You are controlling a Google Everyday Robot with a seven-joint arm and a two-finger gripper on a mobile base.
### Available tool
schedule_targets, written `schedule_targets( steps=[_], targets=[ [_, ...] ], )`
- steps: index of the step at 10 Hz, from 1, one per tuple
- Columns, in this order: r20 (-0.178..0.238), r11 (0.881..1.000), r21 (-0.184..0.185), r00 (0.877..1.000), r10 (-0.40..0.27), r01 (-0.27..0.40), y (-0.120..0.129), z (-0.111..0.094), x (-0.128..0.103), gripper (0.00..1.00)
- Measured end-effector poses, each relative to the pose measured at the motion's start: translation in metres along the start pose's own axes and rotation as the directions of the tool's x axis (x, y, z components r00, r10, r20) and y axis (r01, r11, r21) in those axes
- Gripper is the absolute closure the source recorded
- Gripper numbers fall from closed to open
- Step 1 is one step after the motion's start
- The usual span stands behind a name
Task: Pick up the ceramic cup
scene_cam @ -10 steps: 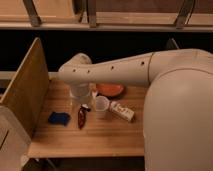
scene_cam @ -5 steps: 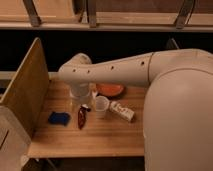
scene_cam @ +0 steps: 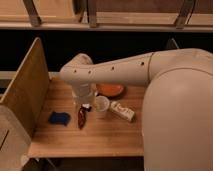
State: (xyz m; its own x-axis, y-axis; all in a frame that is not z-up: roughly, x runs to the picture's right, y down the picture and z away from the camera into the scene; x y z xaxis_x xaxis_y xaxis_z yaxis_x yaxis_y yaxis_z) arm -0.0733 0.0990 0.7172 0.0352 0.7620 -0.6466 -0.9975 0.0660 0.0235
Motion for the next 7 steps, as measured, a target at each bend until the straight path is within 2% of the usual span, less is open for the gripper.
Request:
schedule_targets(
  steps=[2, 3, 5, 7],
  targets=[
    [0.028, 0.998, 0.048, 0.999, 0.044, -0.045, -0.034, 0.001, -0.01, 0.35],
    [0.05, 0.998, 0.046, 0.997, 0.051, -0.054, -0.042, -0.001, -0.015, 0.35],
    [0.077, 0.999, 0.001, 0.996, 0.048, -0.048, -0.046, 0.002, -0.023, 0.35],
    [0.078, 0.999, -0.048, 0.997, -0.008, 0.011, -0.027, 0.013, -0.026, 0.35]
  ],
)
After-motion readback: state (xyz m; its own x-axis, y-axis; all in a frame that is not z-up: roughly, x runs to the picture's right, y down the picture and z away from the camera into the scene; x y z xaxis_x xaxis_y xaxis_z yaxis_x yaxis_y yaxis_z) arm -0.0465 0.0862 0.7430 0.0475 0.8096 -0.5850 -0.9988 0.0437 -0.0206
